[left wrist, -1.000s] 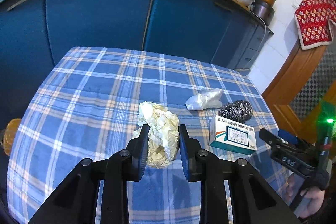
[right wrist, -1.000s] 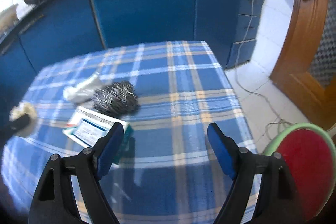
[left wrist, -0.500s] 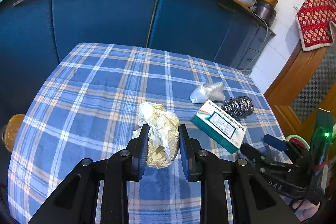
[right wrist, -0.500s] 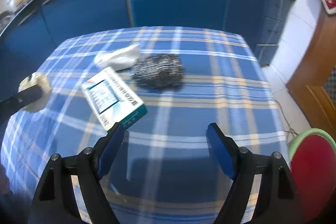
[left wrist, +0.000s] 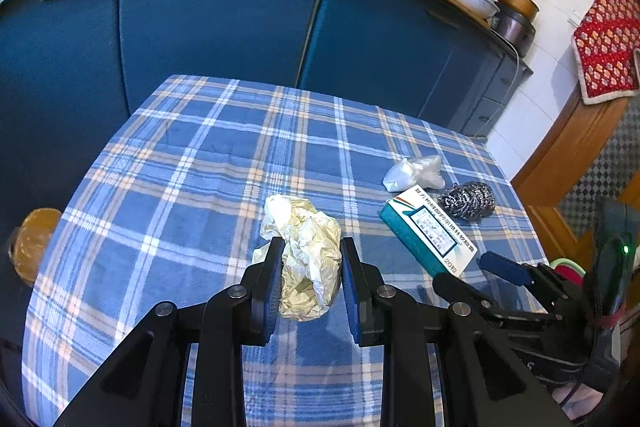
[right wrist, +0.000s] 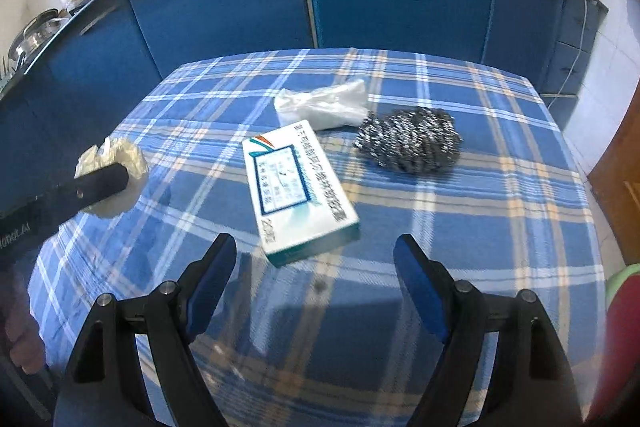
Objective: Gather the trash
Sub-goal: 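Grasp the teal medicine box with the right tool while the left tool holds the tissue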
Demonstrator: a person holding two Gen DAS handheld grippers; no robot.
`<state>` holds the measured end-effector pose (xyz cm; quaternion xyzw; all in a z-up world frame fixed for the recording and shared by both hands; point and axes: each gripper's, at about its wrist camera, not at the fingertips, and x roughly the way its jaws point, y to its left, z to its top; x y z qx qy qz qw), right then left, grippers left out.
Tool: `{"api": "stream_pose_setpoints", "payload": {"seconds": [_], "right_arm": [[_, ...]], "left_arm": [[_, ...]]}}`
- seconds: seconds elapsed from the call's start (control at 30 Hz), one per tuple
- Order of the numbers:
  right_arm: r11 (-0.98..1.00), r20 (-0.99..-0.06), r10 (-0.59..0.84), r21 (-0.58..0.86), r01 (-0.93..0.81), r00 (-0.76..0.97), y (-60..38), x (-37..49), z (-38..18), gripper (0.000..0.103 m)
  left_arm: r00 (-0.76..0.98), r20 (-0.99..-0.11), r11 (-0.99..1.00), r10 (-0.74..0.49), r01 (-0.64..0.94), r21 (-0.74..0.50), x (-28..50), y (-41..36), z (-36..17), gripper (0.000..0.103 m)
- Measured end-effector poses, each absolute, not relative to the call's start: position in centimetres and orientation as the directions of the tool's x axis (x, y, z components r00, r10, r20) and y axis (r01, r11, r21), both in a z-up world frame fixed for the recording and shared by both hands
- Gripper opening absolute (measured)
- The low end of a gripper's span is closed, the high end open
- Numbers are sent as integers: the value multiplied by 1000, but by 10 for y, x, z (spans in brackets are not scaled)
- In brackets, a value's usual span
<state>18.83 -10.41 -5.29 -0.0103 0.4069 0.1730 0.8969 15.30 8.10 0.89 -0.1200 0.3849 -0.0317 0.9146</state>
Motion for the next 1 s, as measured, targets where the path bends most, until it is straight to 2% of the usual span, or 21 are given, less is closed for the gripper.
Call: {"api": "stream_pose_setpoints", "payload": {"seconds": [0.17,0.23,0.3,0.57,1.0], "right_arm": [[934,-733,325,147,-326,598,-97,195,-54,81],[935,-737,315,132,-330,598,-94,196,-53,73],[934,-740,305,111,-338,600,-90,196,-53,56],[935,-729,316,128,-332,608,-96,186,-49,55],[928,-648,372,239,-286,665,-135,140,-16,55]], "left_arm": [[702,-696,969,-150,-37,-246,152,83,8,27],[701,-698,968,-150,-39,-246,152,84,7,27],[699,-699,968,-149,-39,-246,152,84,7,27],[699,-698,969,-154,-32,-245,149,78,8,27],[707,-682,972,-189,34,-234,138,49,21,27]]}}
